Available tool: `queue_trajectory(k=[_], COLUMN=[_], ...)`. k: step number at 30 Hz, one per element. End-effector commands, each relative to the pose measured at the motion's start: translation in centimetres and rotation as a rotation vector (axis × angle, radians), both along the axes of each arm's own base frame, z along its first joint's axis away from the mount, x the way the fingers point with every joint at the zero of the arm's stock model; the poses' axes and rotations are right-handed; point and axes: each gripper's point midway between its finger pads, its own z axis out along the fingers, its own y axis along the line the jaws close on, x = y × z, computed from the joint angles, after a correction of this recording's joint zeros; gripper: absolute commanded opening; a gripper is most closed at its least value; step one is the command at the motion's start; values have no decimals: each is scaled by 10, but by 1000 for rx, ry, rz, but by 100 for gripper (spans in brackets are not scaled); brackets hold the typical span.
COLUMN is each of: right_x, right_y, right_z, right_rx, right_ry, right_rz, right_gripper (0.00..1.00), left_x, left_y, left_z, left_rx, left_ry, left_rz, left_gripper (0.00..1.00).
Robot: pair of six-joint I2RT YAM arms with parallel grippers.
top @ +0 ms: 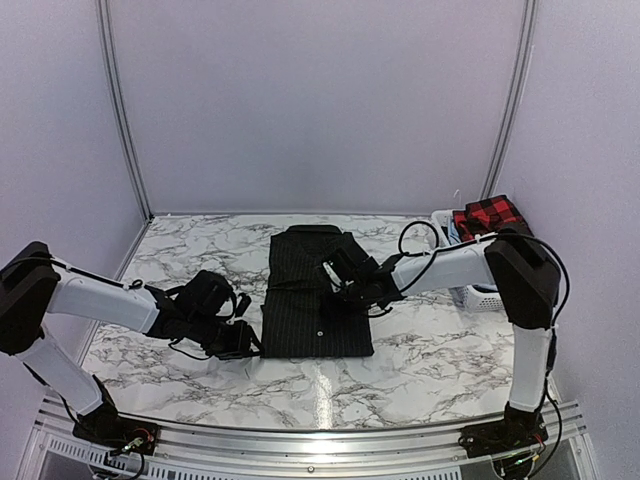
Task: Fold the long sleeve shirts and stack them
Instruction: Pick up the 2/3-rectangle-folded shirt from the center of the board.
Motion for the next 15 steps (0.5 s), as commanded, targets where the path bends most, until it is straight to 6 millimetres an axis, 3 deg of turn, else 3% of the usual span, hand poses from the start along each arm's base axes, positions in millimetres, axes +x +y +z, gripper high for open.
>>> queue_trajectory(k=[1, 7, 15], right_x=[4, -20, -103], right_y=[-7, -21, -58], right_z=[19, 54, 34], right_rx=[-4, 49, 95], right_ry=[-25, -48, 54], right_rz=[-31, 7, 124], right_gripper=[46, 50, 46], left_x=[-5, -6, -9], left_y=[-3, -7, -5], left_z=[5, 5, 7], left_rx=[-25, -28, 5], left_ry=[-6, -7, -59], left_rz=[-16, -38, -83], left_gripper=[37, 37, 36])
